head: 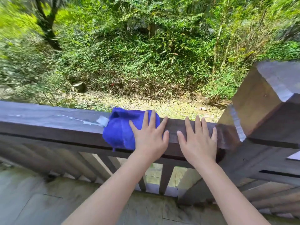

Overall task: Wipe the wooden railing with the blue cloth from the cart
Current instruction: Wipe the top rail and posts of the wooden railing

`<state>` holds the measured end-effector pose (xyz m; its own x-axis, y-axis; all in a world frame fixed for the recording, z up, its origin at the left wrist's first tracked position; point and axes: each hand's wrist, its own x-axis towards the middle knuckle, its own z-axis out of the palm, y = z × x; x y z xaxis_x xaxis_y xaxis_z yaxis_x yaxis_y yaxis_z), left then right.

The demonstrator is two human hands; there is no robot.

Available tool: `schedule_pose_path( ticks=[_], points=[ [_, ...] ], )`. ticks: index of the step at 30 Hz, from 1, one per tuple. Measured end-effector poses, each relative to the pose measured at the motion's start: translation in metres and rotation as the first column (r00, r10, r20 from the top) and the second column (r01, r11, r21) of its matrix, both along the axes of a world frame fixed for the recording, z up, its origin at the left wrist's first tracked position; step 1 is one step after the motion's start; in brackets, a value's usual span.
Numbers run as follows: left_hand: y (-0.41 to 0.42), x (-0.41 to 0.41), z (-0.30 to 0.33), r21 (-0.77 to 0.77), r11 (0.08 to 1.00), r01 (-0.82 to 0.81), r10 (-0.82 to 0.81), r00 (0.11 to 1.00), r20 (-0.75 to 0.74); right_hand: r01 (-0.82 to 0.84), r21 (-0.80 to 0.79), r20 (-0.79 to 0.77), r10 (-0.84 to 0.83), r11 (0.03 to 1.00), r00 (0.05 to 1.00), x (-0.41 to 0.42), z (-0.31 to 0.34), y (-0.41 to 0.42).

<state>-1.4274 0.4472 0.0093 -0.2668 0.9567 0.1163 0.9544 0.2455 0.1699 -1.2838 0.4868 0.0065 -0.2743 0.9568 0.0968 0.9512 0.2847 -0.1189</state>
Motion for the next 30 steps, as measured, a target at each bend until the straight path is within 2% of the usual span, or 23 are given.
schedule_pose_path(
  ticks=[2,4,5,8,11,15,20,26,30],
  points=[
    [0.004,0.005,0.002,0.022,0.998,0.067,-0.067,0.997,0.025,-0.012,-0.006,-0.001,0.012,1.000,1.000,0.002,0.000,0.000],
    [-0.001,-0.012,0.006,0.070,0.990,0.119,-0.126,0.985,0.119,-0.011,-0.008,0.009,0.011,1.000,1.000,0.005,0.000,0.000],
    [-0.005,-0.024,0.006,0.087,0.988,0.127,-0.136,0.984,0.116,-0.007,-0.009,0.019,0.007,1.000,1.000,0.005,0.001,-0.001],
    [-0.017,-0.056,0.001,0.036,0.995,0.091,-0.088,0.993,-0.080,-0.055,-0.036,0.013,0.055,0.998,0.998,-0.014,0.005,0.002],
    [-0.018,-0.060,-0.002,0.032,0.995,0.090,-0.088,0.994,-0.058,-0.156,-0.065,-0.015,0.155,0.986,0.988,-0.039,0.006,-0.004],
    [-0.021,-0.081,-0.005,0.089,0.993,0.072,-0.068,0.997,-0.047,-0.142,-0.074,0.013,0.143,0.987,0.990,-0.053,0.003,-0.001],
    [-0.042,-0.151,-0.006,0.075,0.997,0.036,-0.030,0.995,-0.090,-0.133,-0.085,0.011,0.134,0.987,0.991,-0.092,0.005,-0.011],
    [-0.073,-0.249,-0.004,0.055,0.998,-0.021,0.028,0.990,-0.138,-0.182,-0.063,-0.022,0.181,0.981,0.983,-0.189,0.005,-0.037],
    [-0.095,-0.327,-0.002,0.089,0.992,-0.091,0.101,0.989,-0.112,-0.222,-0.066,-0.015,0.221,0.973,0.975,-0.251,0.003,-0.050]
  ],
)
